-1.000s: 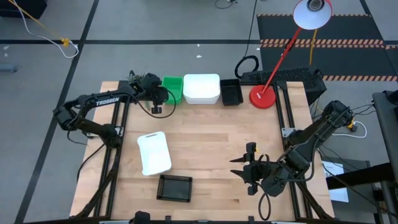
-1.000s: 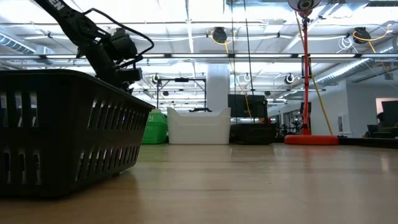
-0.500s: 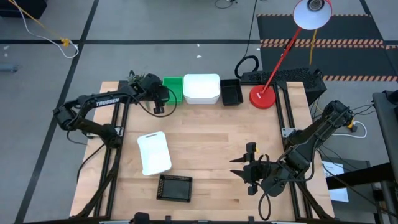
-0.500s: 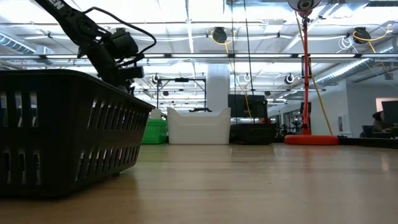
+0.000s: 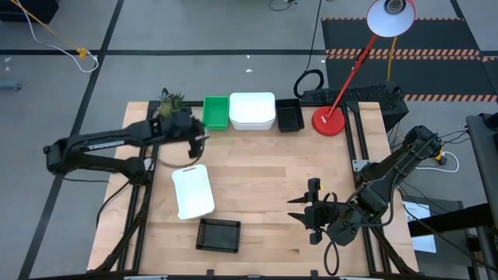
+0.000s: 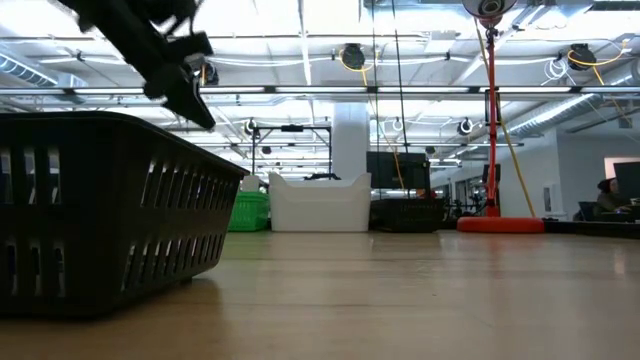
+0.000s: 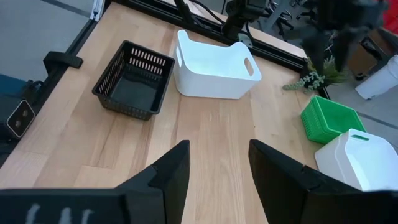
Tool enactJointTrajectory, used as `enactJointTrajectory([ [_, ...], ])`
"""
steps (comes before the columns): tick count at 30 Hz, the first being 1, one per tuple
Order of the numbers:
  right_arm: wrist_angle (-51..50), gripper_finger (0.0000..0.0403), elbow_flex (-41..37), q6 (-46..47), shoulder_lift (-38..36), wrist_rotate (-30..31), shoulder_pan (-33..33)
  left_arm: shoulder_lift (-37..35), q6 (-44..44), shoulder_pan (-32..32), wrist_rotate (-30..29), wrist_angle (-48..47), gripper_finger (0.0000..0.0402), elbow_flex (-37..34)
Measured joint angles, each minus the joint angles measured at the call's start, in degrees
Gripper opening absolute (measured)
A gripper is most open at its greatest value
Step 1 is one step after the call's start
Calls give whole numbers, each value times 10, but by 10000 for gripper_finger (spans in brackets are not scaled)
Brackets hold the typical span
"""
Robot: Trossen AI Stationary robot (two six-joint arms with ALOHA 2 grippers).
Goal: Stack baskets by color
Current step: Stack the bottom white bin on the stacked white bins
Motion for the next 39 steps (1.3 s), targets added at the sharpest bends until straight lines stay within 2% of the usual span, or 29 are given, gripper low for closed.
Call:
enactJointTrajectory([
  [4,2,157,0,-1,0,0,-4,-28,-102,-133,-73,-41,216,0],
  [10,10,157,0,-2,0,-1,-18,-7,-259,-351,-141,-84,216,0],
  [15,10,157,0,-11,0,-3,-26,31,-285,-522,-182,-116,216,0],
  [20,15,157,0,-27,0,-3,-27,60,-309,-641,-184,-178,216,0],
  [26,21,157,0,-29,0,-4,-26,72,-382,-709,-183,-241,216,0],
  [29,31,157,0,-29,0,-4,-26,85,-404,-717,-146,-283,210,0],
  [32,37,157,0,-29,0,-4,-26,106,-405,-717,-111,-306,191,0],
  [39,41,157,-2,-19,0,-4,-26,162,-380,-717,-76,-300,134,0],
])
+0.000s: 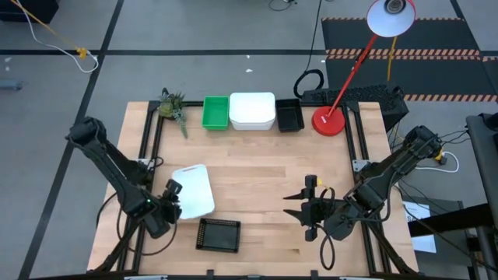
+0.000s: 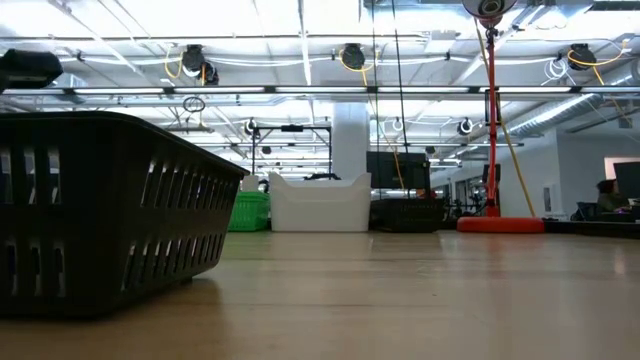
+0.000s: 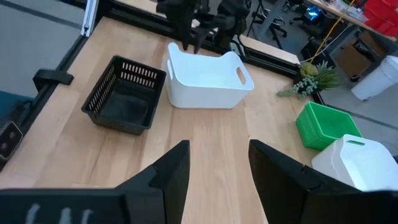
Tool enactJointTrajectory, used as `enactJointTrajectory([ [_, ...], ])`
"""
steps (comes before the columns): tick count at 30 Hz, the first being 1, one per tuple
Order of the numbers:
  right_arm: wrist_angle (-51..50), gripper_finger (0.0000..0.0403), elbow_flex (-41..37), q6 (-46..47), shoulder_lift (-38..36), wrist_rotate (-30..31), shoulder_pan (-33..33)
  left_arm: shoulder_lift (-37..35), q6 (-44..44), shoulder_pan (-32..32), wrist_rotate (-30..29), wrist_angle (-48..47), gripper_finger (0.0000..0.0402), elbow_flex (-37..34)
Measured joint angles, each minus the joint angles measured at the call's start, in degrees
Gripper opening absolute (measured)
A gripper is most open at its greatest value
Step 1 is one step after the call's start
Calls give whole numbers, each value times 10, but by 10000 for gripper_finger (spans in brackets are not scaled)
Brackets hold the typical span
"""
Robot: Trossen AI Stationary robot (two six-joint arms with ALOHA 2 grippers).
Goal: Stack baskets by color
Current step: Stack the bottom white bin on the stacked white bins
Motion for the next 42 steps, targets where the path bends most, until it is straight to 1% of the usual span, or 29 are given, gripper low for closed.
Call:
enactJointTrajectory([
  [4,11,157,-13,-3,0,0,0,23,1,5,-1,0,112,0],
  [9,18,157,-22,-12,0,0,0,28,-4,24,-14,12,77,0],
  [14,31,157,-23,-21,0,0,0,28,89,61,-18,102,25,0],
  [15,35,157,-23,-26,0,0,0,28,98,73,-21,121,14,0],
  [17,45,157,-23,-32,0,0,0,28,97,100,-42,145,6,0],
  [20,45,157,-23,-32,0,0,0,28,79,142,-60,148,14,0],
  [22,45,157,-23,-32,0,0,0,28,61,166,-56,142,22,0],
  [25,45,157,-23,-31,0,0,0,28,38,187,-35,130,35,0],
  [27,44,157,-23,-31,0,0,0,28,27,189,-20,123,51,0],
  [29,44,157,-23,-30,0,-1,0,28,15,189,-20,112,71,0],
  [33,44,157,-23,-29,0,-15,0,28,-13,184,-38,59,116,0],
  [36,44,157,-23,-20,0,-15,0,28,-7,184,-40,67,137,-19],
  [39,44,157,-23,-12,0,-15,0,28,20,184,-27,102,138,-42],
  [42,44,157,-23,-11,0,-16,0,28,41,184,-44,135,109,-55],
])
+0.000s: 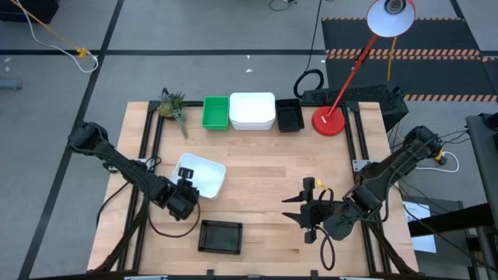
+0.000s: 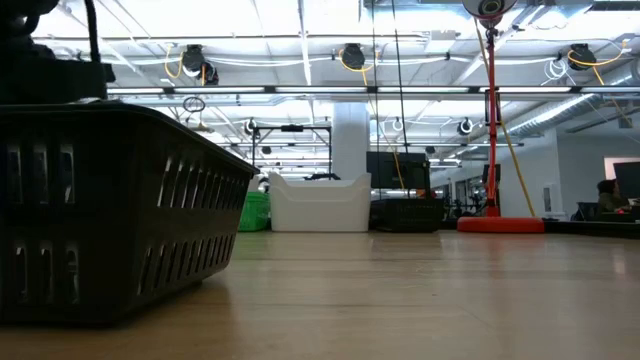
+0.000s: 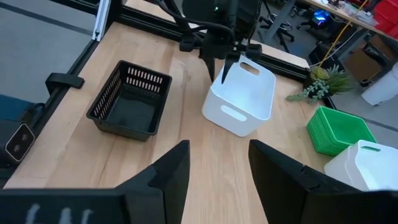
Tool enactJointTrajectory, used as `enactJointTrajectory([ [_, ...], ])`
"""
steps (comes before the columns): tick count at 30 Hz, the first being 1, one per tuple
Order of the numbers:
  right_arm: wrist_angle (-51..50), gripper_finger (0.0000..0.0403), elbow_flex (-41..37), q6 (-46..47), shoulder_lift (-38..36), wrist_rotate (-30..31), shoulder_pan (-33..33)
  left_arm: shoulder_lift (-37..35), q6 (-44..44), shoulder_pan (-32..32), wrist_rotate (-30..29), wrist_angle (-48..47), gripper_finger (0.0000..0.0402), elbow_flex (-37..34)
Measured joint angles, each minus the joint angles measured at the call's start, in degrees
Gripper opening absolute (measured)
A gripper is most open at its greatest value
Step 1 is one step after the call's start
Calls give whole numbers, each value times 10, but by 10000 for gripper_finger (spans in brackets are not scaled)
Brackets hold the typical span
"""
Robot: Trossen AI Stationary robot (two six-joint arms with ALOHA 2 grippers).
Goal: Stack baskets by color
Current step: Stack the bottom white bin on the stacked white bins
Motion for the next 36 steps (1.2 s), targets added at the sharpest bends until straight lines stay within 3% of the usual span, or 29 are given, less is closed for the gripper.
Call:
enactJointTrajectory([
  [5,0,157,0,-1,0,0,0,0,7,4,-11,6,26,12],
  [7,0,157,0,-5,0,0,0,0,15,10,-10,4,10,17],
  [16,0,157,0,-14,0,0,0,0,117,81,-31,3,5,110],
  [25,-2,157,0,-14,0,0,2,11,252,233,-36,3,3,271],
  [36,-39,157,0,0,-13,1,36,132,414,366,-11,-53,2,519],
])
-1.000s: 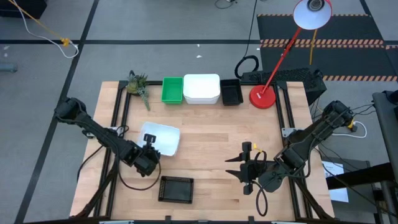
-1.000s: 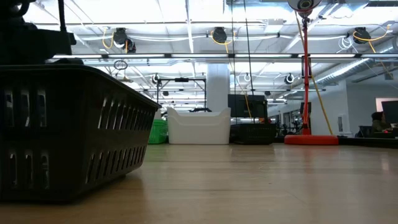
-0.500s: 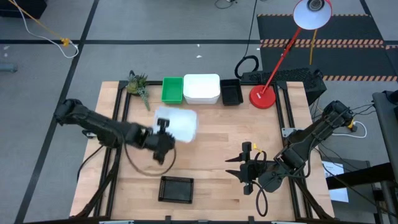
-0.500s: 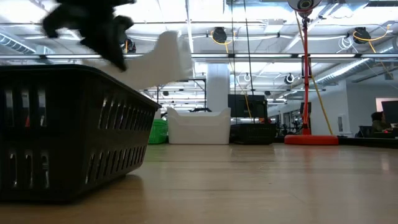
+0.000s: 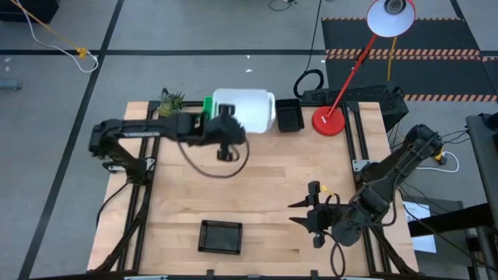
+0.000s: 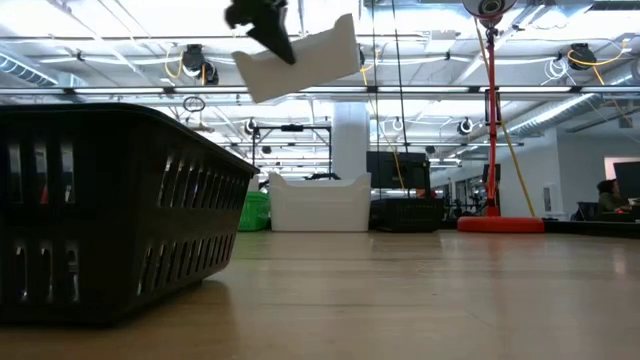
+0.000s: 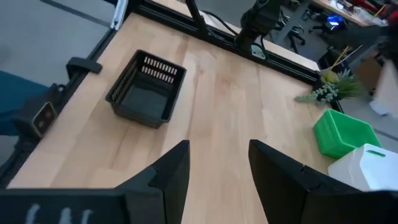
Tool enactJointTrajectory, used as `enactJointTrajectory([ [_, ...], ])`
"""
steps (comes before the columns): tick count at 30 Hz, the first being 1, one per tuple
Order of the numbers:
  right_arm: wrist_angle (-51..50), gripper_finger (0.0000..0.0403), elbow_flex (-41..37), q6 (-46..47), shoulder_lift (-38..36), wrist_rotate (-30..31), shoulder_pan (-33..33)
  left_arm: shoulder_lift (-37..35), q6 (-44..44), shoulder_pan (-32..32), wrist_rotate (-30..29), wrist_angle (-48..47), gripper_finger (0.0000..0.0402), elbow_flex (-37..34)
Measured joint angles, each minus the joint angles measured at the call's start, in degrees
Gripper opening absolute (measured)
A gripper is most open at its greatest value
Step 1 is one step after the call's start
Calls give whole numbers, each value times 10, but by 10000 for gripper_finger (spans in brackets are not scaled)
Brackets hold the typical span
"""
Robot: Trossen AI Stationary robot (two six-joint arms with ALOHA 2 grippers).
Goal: Stack baskets by color
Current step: Stack the bottom white bin on the stacked white bins
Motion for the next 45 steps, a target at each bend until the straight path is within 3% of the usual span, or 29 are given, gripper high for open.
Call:
enactJointTrajectory([
  [9,-43,157,0,81,-21,1,39,76,53,81,65,-20,2,115],
  [30,-50,157,0,106,-21,4,51,167,80,201,197,-3,4,118],
  [39,-53,157,0,106,-21,4,51,232,86,232,212,-1,8,117],
  [45,-54,157,0,104,-21,4,51,239,86,240,212,4,4,117],
])
